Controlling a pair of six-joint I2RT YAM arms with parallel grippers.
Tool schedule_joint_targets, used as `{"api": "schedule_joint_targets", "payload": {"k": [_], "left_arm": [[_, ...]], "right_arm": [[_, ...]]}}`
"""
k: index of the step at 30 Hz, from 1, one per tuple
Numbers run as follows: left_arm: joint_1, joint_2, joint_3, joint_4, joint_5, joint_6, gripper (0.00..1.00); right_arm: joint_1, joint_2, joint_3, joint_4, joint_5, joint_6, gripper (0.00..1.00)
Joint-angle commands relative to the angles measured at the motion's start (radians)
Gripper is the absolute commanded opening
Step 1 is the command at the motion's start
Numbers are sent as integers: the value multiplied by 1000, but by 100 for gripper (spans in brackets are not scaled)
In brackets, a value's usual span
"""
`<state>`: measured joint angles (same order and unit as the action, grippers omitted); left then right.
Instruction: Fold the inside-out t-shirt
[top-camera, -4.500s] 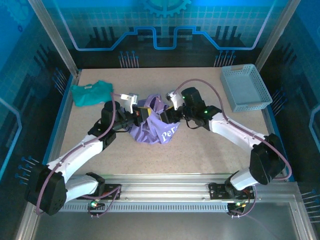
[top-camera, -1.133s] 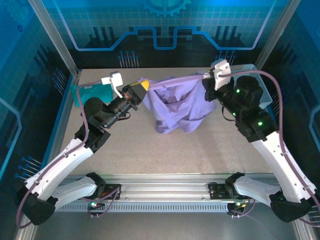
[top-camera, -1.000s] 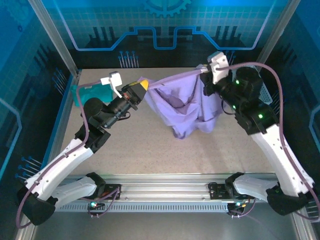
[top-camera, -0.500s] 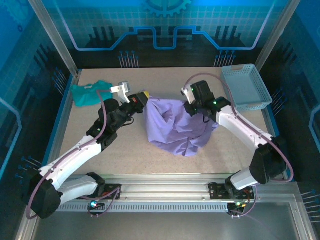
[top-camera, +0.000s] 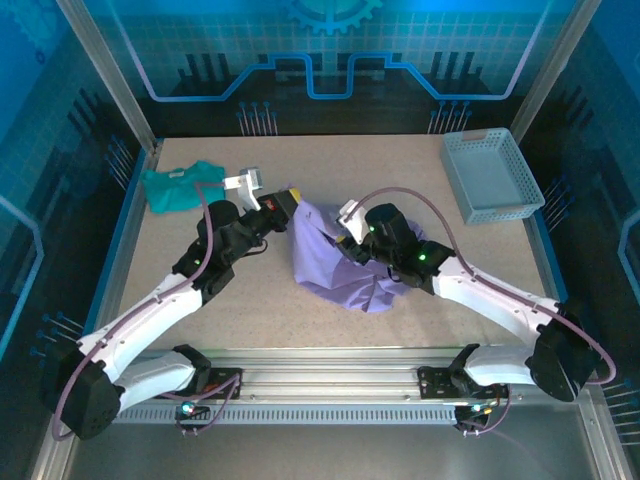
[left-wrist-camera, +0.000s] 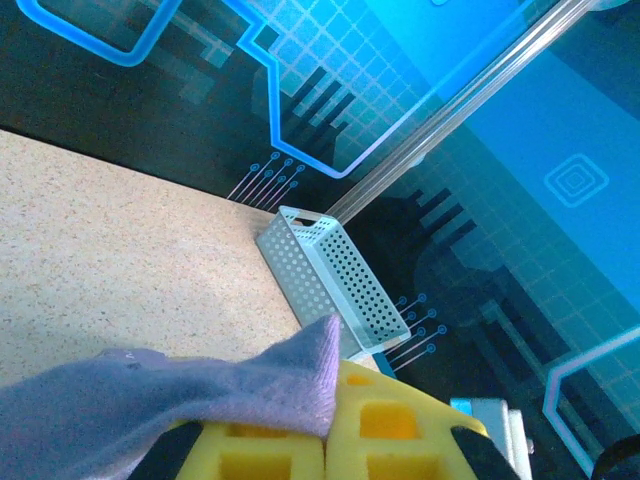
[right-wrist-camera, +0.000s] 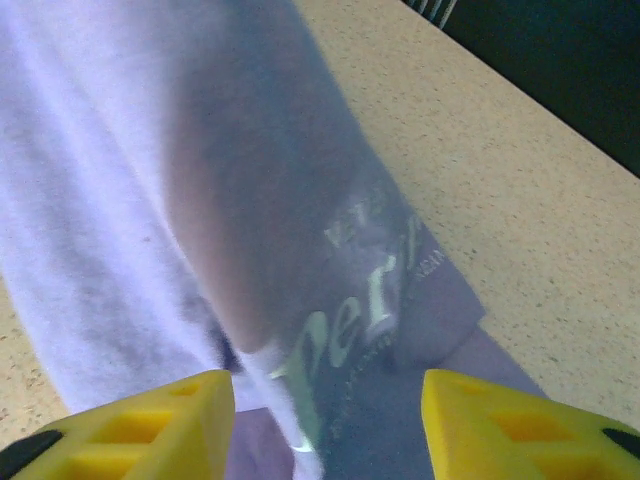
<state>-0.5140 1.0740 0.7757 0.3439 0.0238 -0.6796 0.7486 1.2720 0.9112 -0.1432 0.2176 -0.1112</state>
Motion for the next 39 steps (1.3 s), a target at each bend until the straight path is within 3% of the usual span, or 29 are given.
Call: {"api": "schedule_joint_targets", "payload": {"k": [1,4,9,12,15,19,25,27,29,34,39], "left_arm": [[7,-27,4,1,33,7,0],[8,-30,4,-15,51,5,0],[9,-73,-18,-148,-1,34,0],[32,-86,-70,-201,-61,28,0],[71,-68,-131,-178,-59,2,0],[115,-35,-172,-159,-32,-33,0],[138,-22,-195,-145,-24,-43,0],[142,-20,-197,-144,-19,-40,0],[147,-21,-198,-143,-12,-44,0],[152,-26,-196,-145,3,-48,0],[152,-44,-193,-152,9,-53,0]], "right_arm": [[14,24,-9,89,-57,-40,65],[-16,102,36,120,-69,-41,64],[-143,223,203,77,-59,54,22],[-193,354,369,-50,-45,136,12],[-186,465,485,-144,-1,145,12],[-181,526,547,-232,24,134,21],[-113,411,390,-211,-18,71,43],[-73,375,329,-176,-35,47,46],[-35,343,255,-104,-99,9,45],[3,387,205,28,-282,-22,26],[2,513,290,66,-276,7,29]]}}
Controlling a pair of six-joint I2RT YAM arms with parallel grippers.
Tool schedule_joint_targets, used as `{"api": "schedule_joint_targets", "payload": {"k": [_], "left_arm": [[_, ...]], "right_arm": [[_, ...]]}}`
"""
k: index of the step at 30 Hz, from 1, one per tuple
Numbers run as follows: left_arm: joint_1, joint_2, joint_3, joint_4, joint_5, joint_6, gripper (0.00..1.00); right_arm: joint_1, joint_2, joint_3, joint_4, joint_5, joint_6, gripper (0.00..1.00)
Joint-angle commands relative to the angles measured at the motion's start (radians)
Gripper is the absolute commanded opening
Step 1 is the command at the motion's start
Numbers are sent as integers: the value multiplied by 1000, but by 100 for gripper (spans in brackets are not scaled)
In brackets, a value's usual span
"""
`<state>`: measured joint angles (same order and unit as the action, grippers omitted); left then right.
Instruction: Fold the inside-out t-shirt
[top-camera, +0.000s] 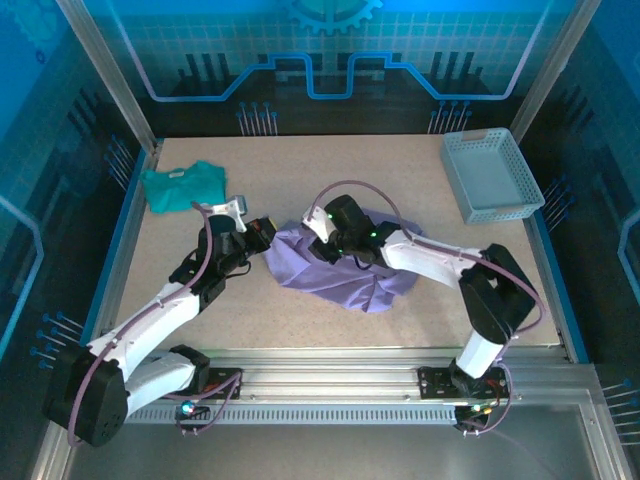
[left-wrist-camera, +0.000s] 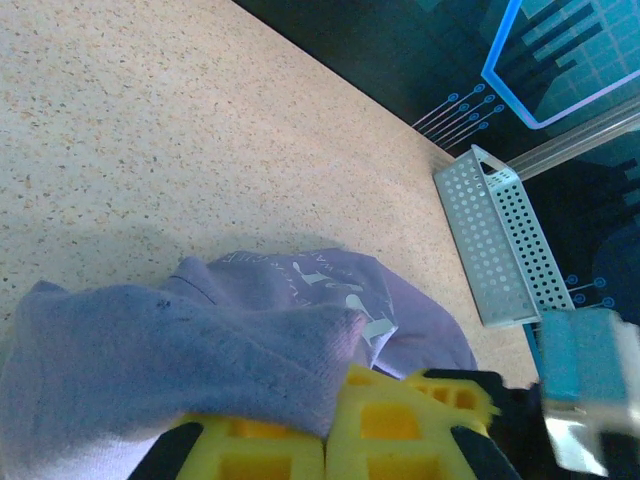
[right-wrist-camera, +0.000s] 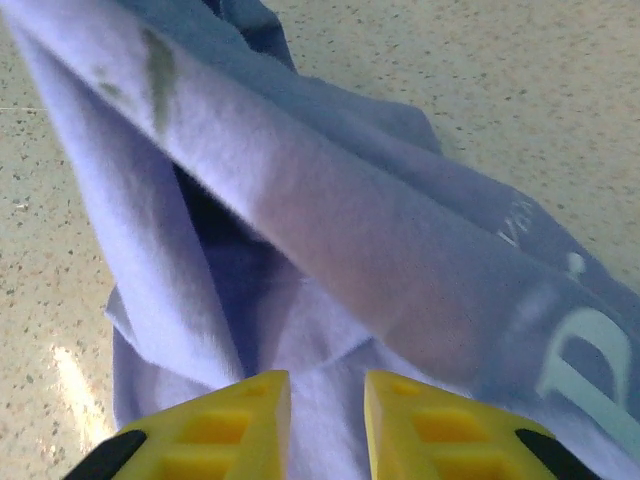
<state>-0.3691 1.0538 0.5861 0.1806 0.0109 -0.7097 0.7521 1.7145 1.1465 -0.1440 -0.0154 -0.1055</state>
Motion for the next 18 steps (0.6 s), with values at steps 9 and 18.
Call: {"api": "schedule_joint_targets", "payload": {"k": [9,18], "left_arm": [[7,-33,12,-6,26,-20,0],[10,-17,18,-3,17,-8,0]], "right_arm": [[-49,188,165,122,-46,32,43],[-57,271,244,106,-127,28,41]]}}
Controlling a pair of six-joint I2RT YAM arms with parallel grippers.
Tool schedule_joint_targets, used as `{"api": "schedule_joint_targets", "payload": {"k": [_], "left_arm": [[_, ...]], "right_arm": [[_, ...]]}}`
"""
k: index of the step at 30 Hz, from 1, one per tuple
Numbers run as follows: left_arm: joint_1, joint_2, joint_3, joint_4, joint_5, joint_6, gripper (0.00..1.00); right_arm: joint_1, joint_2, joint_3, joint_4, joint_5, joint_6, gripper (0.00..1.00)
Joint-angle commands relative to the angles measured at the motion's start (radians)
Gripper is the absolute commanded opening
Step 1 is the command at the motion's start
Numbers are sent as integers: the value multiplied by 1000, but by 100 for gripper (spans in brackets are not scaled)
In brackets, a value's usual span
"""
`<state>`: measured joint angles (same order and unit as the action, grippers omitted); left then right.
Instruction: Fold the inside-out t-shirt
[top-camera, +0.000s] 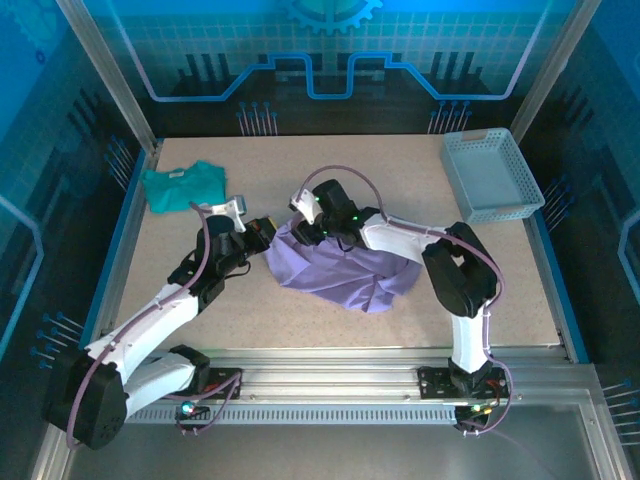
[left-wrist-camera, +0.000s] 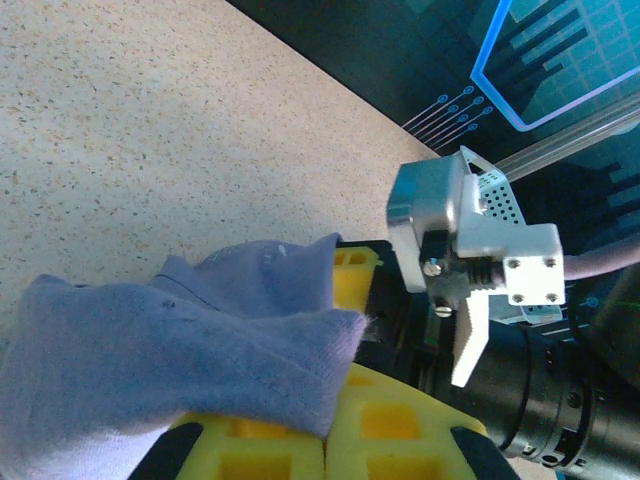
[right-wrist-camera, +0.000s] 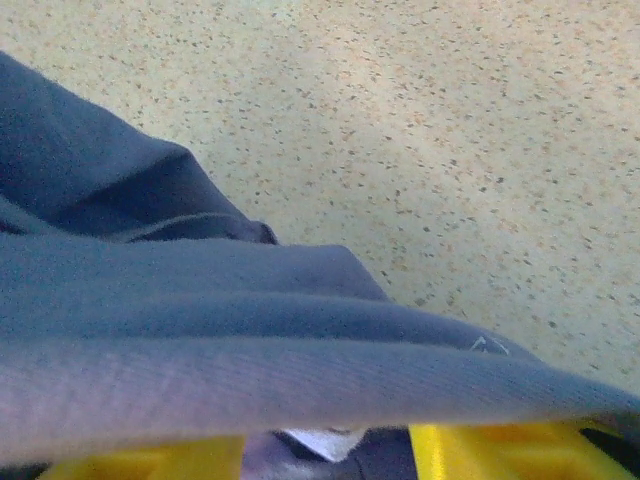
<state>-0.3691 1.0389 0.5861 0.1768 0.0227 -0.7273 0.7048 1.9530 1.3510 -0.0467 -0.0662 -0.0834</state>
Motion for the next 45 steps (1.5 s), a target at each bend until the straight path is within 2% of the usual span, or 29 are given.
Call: {"api": "schedule_joint_targets", "payload": {"k": [1,2,4,7,9,13,17,21,24,27,30,33,36,39,45], "left_arm": [[12,-2,18,1,2,9,0],[13,1,20,2,2,11,0],[21,8,23,6,-2,11,0],[31,19,28,13,-25,15,0],[39,29,33,20,-54,23,0],[47,94,68,52,-135,80,2],[47,224,160,106,-198,173,7],[48,299,256,52,-193,226,18],[42,220,187,68,-144,213,38],[11,81,97,28,-128,224,51],[-53,-24,41,-28,-105,266,60],[-100,-68,7,-44,-21,276,64],[-122,-47,7,-37,19,273,65],[-137,3,13,-16,68,297,61],[-137,140,81,-22,94,338,44]], "right_arm": [[-10,32,40,6,-98,7,36],[-12,28,36,6,-113,9,31],[-21,14,21,5,-160,24,15],[-55,-48,-17,-9,-223,61,0],[-82,-120,-53,-24,-263,88,0],[-124,-268,-98,-92,-419,168,0],[-128,-352,-126,-134,-521,273,0],[-160,-382,-140,-92,-557,432,0],[-173,-378,-138,-76,-566,486,0],[-179,-363,-132,-78,-577,501,0],[-192,-347,-122,-79,-597,505,0],[-204,-339,-112,-79,-609,506,0],[-209,-333,-99,-88,-618,508,0],[-215,-334,-90,-97,-619,510,0],[-219,-336,-71,-121,-619,509,0]]}}
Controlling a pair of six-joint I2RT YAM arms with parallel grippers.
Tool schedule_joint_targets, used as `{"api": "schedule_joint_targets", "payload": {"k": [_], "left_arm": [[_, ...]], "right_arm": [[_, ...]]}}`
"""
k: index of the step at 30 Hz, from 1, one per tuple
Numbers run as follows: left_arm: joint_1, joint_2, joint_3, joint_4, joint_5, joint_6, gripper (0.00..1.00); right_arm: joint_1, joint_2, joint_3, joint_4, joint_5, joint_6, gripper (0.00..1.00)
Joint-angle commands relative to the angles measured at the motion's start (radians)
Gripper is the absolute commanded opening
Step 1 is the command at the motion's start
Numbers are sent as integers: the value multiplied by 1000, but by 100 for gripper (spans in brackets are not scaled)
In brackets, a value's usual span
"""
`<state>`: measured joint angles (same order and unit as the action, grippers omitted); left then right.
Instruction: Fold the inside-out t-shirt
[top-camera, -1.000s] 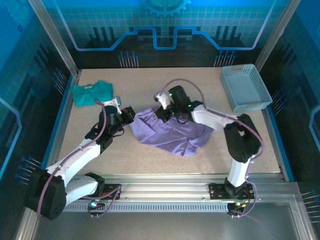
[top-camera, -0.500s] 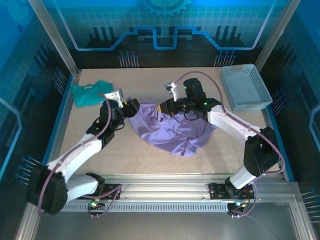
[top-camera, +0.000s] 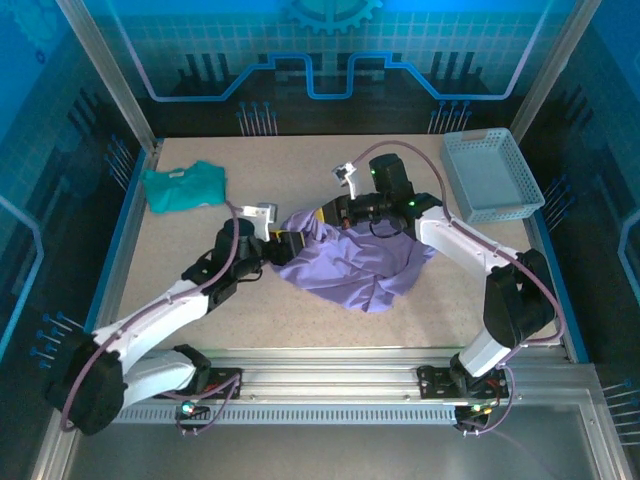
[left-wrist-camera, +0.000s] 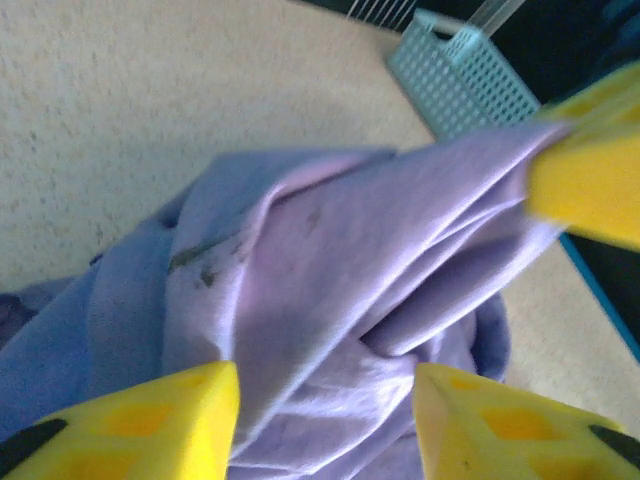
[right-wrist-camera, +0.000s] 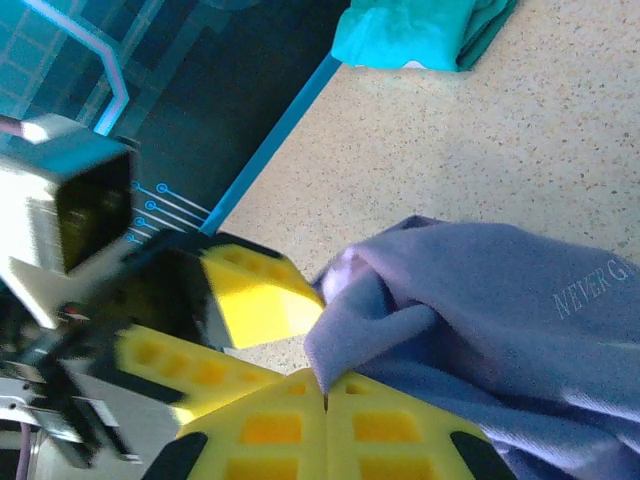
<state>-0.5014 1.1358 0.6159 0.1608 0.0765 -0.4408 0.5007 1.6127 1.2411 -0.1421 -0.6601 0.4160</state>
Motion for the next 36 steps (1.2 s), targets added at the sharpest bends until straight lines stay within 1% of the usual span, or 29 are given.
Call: {"api": "schedule_joint_targets", "payload": {"k": [1,2,3,6,9,11,13,15,18,21,23,25,27,29,32,33,35,36], "left_arm": [[-5,62,62,-9,40,64,41],[-4,73,68,-13,40,74,41],[-5,91,77,-22,23,97,43],[-4,123,95,-44,-67,149,58],[-5,159,128,-53,-92,205,65],[-4,184,160,-65,-86,240,68],[-4,205,194,-91,-104,289,69],[-3,225,224,-100,-121,343,69],[8,260,267,-105,-137,378,68],[35,310,308,-107,-121,376,61],[52,333,331,-101,-90,373,52],[66,343,345,-93,-27,372,45],[76,345,353,-77,65,367,33],[80,334,351,-61,168,363,23],[84,286,308,4,305,317,3],[87,262,287,32,345,287,0],[92,217,249,76,432,238,0],[96,191,231,95,485,220,0]], "right_arm": [[-18,4,43,-33,-26,9,0],[-20,4,47,-41,-27,8,0],[-24,4,57,-58,-30,-1,0],[-27,14,101,-141,-45,-60,0],[-29,32,159,-257,-55,-158,0],[-29,48,196,-326,-70,-219,0],[-29,61,234,-392,-95,-280,0],[-29,67,273,-468,-104,-348,0],[-30,53,306,-527,-125,-416,0],[-34,45,344,-592,-166,-481,0],[-44,32,357,-621,-181,-507,0],[-62,11,358,-625,-192,-516,0],[-83,-9,349,-606,-211,-505,0],[-91,-18,341,-583,-186,-476,0],[-95,-26,317,-538,-81,-400,0],[-93,-32,308,-524,-2,-368,0],[-81,-53,279,-500,167,-331,1],[-75,-64,262,-484,209,-322,0]]}}
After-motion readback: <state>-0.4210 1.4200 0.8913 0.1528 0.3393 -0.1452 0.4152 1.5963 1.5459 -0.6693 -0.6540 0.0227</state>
